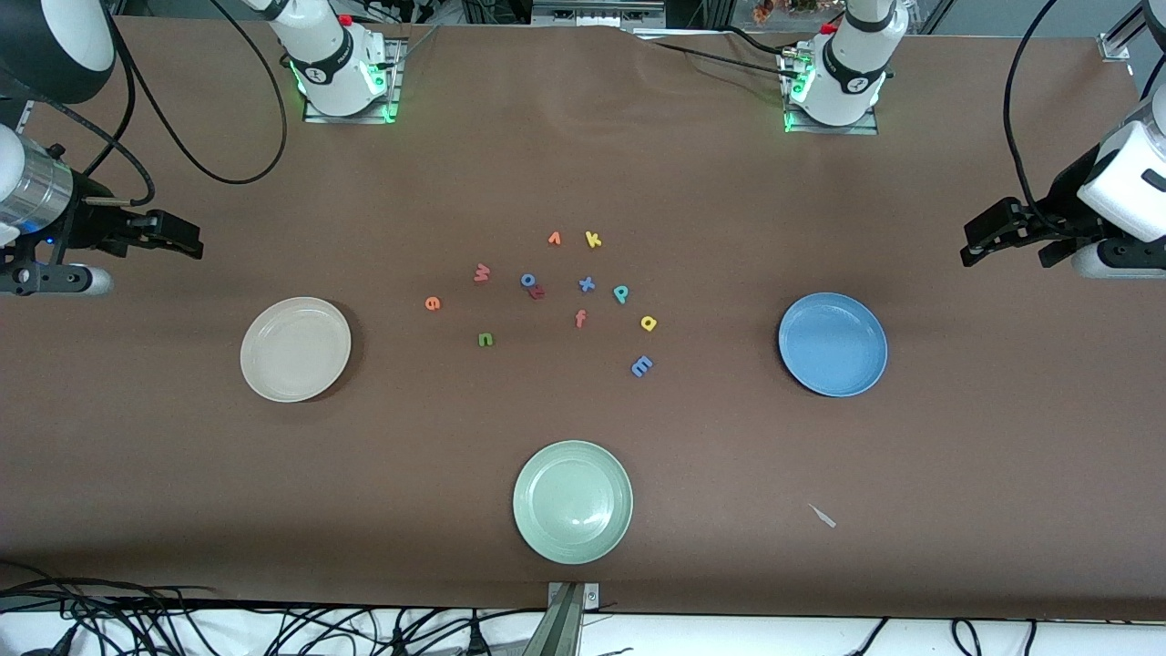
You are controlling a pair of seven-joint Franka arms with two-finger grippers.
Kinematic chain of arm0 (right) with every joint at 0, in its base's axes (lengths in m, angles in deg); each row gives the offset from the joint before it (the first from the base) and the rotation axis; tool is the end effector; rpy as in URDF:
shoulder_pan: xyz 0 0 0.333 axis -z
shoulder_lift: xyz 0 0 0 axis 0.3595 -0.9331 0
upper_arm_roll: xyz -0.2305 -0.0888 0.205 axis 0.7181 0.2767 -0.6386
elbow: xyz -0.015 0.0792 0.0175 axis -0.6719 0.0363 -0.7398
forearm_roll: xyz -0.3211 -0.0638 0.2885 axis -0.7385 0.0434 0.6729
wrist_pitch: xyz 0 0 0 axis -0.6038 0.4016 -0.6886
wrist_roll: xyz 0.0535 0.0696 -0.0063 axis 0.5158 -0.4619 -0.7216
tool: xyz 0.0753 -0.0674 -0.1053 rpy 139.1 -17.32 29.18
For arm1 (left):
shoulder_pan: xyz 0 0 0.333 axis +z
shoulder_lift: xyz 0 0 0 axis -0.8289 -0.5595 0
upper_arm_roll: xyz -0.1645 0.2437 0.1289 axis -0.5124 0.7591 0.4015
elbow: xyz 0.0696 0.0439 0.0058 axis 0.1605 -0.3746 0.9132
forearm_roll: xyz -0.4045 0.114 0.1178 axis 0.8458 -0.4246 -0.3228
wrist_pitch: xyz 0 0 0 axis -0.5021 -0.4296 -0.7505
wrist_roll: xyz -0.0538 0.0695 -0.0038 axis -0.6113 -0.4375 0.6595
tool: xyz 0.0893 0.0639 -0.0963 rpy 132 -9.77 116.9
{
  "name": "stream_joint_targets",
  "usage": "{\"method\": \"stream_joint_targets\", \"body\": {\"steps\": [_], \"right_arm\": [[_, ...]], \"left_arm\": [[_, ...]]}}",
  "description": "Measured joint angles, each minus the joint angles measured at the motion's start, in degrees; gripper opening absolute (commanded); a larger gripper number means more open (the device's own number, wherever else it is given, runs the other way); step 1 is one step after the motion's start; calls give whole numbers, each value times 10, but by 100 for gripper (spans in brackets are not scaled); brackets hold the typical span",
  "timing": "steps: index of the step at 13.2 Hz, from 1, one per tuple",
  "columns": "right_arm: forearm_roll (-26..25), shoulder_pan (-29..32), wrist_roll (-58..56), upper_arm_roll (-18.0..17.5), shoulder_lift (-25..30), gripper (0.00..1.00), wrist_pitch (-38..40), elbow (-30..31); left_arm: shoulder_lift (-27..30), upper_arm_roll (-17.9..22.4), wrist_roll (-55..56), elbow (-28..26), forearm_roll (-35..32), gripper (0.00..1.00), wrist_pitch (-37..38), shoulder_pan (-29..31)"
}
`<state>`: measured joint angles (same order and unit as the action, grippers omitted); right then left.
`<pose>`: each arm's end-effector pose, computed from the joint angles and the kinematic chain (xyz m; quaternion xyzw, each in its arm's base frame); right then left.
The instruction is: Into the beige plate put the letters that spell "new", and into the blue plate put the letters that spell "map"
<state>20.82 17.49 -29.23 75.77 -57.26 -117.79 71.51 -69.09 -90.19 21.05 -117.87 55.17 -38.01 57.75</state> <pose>0.6259 0.0187 0.5160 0.9982 -0.0028 -0.0590 0.0109 0.6224 -0.0354 0.5677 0.9994 0.0183 0.0169 0.0240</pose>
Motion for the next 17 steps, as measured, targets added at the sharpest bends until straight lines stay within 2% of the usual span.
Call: {"method": "stream_joint_targets", "body": {"steps": [17], "right_arm": [[0,0,0,0,0,100,0,0]], "left_arm": [[0,0,0,0,0,100,12,0]]}}
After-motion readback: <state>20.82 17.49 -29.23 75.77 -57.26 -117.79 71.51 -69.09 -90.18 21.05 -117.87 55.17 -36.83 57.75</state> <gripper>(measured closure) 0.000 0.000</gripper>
